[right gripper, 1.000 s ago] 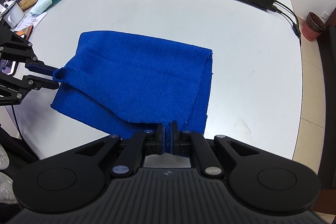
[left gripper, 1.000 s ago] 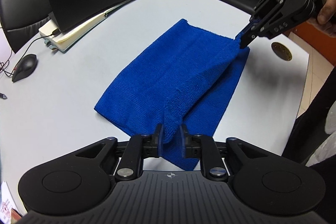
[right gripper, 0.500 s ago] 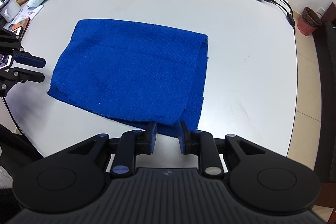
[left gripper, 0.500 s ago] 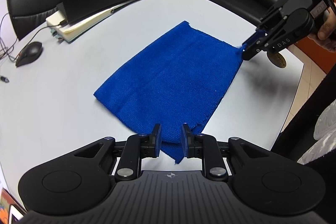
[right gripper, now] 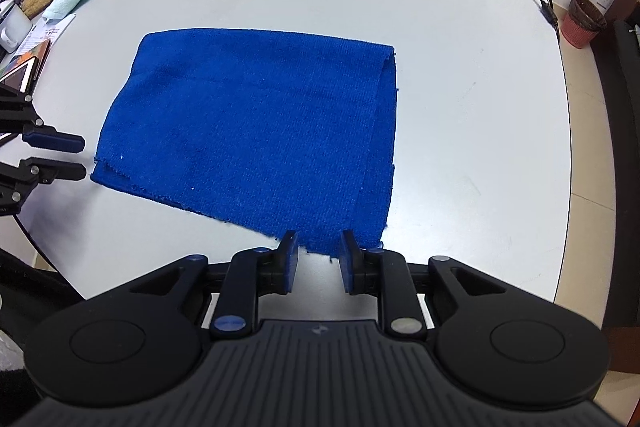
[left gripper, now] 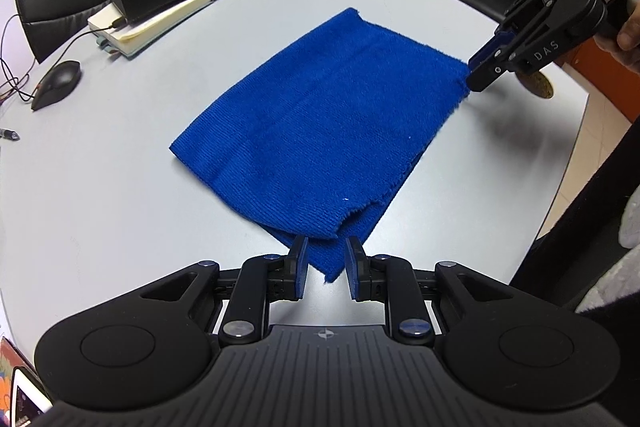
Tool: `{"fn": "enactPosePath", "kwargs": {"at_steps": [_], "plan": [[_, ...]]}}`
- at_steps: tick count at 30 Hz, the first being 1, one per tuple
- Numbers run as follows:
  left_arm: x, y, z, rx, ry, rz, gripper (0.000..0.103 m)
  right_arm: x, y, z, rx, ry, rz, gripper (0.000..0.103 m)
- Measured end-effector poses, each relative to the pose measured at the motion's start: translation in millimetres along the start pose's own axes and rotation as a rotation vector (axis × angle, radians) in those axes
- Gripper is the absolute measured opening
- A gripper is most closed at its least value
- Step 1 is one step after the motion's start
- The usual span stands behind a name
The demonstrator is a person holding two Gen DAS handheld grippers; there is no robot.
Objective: Fold towel
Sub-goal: 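Lay the folded towel flat and open both grippers to release it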
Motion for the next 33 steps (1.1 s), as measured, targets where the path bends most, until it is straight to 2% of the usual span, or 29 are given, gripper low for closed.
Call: {"fn": "enactPosePath", "kwargs": {"at_steps": [5, 14, 19, 22, 33], "plan": [[-2, -4, -1, 0.002, -0.006, -0.015, 0.023, -6, -5, -2, -0.061, -0.002, 0.01, 0.023], [-8, -3, -6, 0.008, -0.003, -0.039, 0.023, -14, -3, -5, -0.065, -0.001, 0.028, 0.021], [-10, -3, -7, 0.01, 0.001, -0.038, 0.022, -14, -3, -5, -0.063, -0.003, 0.014, 0.007], [-9, -3, -8, 0.01, -0.004, -0.033, 0.022, -13, -2, -6, -0.062, -0.008, 0.01, 0.005], [-11, -4, -8, 0.013, 0.016, -0.022, 0.022, 25, -3, -29, -0.057, -0.125, 0.017, 0.004]]}}
Point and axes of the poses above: each gripper's, at about its wrist camera, not at the fingertips, and x roughly against the way its jaws point, y to its left, z to its underside, the point moved 3 cm from there along -x, roughly the way its jaws point, and after that the axes turned 2 degrees about x, right-handed, at the moved point
